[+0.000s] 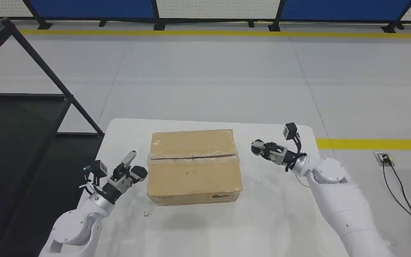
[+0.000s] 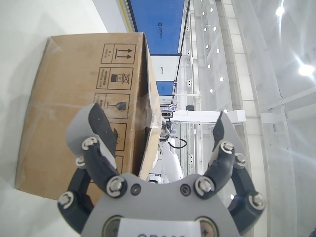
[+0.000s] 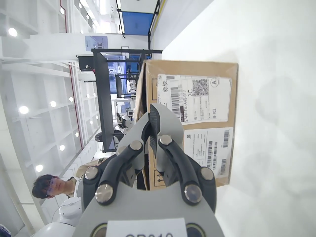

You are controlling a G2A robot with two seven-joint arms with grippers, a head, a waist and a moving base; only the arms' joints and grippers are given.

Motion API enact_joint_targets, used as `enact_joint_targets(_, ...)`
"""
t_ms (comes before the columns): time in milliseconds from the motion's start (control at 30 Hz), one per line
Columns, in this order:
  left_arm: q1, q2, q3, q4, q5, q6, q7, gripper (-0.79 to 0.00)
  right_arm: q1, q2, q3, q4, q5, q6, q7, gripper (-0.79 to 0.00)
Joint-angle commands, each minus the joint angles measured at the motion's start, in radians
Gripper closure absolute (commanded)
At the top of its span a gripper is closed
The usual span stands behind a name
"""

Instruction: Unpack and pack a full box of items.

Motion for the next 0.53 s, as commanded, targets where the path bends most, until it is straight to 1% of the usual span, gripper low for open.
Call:
enact_joint_targets(0,-0.002,0.000,-0.007,-0.001,-0.009,-0.005,0.001,-0.785,-0.019,0.011,0.038,-0.026,0.025,-0.029,-0.016,0.000)
enact_joint_targets(33,-0.001,0.000,-0.011,-0.002,-0.020,-0.012,0.003,-0.785,-0.032,0.015,0.054,-0.043,0.040,-0.049,-0.023,0.000)
enact_joint_targets(67,-0.002,0.000,-0.016,-0.003,-0.029,-0.018,0.005,-0.785,-0.046,0.019,0.072,-0.062,0.059,-0.072,-0.031,-0.034)
enact_joint_targets(100,-0.001,0.000,-0.021,-0.003,-0.034,-0.024,0.007,-0.785,-0.061,0.023,0.091,-0.080,0.081,-0.097,-0.041,-0.169)
enact_joint_targets(133,0.000,0.000,-0.026,-0.003,-0.043,-0.029,0.010,-0.785,-0.077,0.026,0.107,-0.099,0.099,-0.120,-0.044,-0.209)
enact_joint_targets(167,0.001,0.000,-0.031,-0.002,-0.051,-0.033,0.011,-0.785,-0.093,0.030,0.124,-0.118,0.116,-0.145,-0.049,-0.277)
enact_joint_targets(200,0.000,0.000,-0.036,-0.001,-0.058,-0.039,0.015,-0.785,-0.108,0.033,0.139,-0.137,0.127,-0.172,-0.059,-0.459)
enact_joint_targets(233,0.001,0.000,-0.041,0.002,-0.069,-0.045,0.020,-0.785,-0.123,0.036,0.150,-0.158,0.130,-0.200,-0.066,-0.785)
enact_joint_targets(300,0.001,-0.001,-0.052,0.008,-0.095,-0.058,0.032,-0.785,-0.147,0.040,0.164,-0.196,0.128,-0.254,-0.066,-0.785)
enact_joint_targets(400,0.002,-0.001,-0.062,0.012,-0.119,-0.080,0.030,-0.785,-0.147,0.040,0.164,-0.196,0.128,-0.254,-0.066,-0.785)
enact_joint_targets(433,0.002,-0.001,-0.060,0.012,-0.115,-0.075,0.033,-0.784,-0.149,0.040,0.165,-0.199,0.128,-0.261,-0.066,-0.446)
enact_joint_targets(467,0.002,-0.001,-0.062,0.012,-0.120,-0.080,0.031,-0.784,-0.148,0.040,0.164,-0.197,0.128,-0.256,-0.066,-0.508)
enact_joint_targets(500,0.002,-0.001,-0.062,0.012,-0.121,-0.081,0.031,-0.784,-0.147,0.040,0.164,-0.197,0.128,-0.254,-0.066,-0.552)
